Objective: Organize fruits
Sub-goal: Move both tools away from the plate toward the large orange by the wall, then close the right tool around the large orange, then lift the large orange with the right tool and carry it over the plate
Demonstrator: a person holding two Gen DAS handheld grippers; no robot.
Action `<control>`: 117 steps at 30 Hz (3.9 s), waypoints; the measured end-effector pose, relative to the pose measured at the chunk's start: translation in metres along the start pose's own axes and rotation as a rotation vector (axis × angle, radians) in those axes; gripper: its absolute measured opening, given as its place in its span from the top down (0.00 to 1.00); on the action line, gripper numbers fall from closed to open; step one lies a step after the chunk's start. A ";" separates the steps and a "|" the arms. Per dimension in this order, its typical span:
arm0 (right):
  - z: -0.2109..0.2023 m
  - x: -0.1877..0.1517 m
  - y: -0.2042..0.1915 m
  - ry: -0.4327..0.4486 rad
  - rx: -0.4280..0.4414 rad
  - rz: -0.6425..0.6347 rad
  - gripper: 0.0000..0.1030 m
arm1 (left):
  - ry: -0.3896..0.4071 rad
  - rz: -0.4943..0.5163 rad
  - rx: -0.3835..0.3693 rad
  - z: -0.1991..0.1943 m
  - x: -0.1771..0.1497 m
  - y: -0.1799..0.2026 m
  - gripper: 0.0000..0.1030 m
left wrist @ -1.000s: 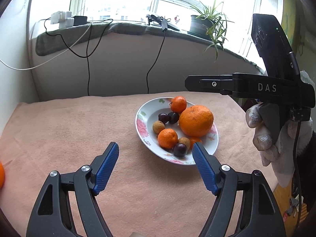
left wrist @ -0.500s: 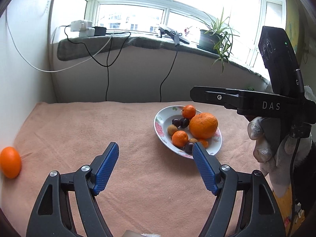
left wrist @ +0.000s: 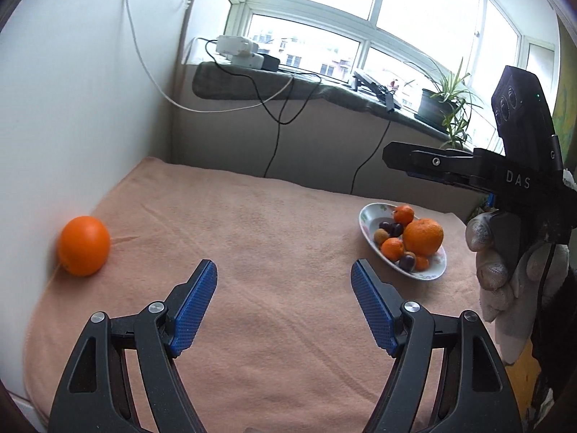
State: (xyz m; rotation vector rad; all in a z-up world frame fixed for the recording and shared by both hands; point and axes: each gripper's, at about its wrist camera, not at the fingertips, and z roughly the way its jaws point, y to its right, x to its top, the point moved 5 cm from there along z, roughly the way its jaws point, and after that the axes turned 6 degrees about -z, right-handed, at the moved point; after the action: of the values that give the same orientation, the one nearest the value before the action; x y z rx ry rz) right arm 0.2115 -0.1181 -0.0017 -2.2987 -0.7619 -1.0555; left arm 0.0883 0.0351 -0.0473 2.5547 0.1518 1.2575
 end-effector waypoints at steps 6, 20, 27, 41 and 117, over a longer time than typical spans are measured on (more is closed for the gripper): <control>0.034 0.009 -0.032 -0.052 0.097 -0.078 0.12 | 0.029 -0.109 0.107 -0.014 -0.005 -0.055 0.25; 0.129 0.021 -0.095 -0.172 0.320 -0.205 0.12 | 0.064 -0.254 0.254 -0.015 -0.008 -0.132 0.27; 0.171 0.020 -0.112 -0.219 0.385 -0.200 0.12 | 0.059 -0.281 0.266 -0.008 -0.007 -0.147 0.35; 0.251 0.017 -0.143 -0.307 0.556 -0.161 0.12 | 0.046 -0.309 0.297 0.011 -0.003 -0.163 0.49; 0.178 -0.008 -0.112 -0.162 0.415 -0.112 0.22 | 0.050 -0.119 0.216 0.012 0.018 -0.050 0.57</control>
State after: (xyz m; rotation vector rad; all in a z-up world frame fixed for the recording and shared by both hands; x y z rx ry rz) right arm 0.2245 0.0734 -0.0880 -2.0157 -1.0732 -0.6810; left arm 0.1103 0.0843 -0.0553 2.6469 0.4664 1.3247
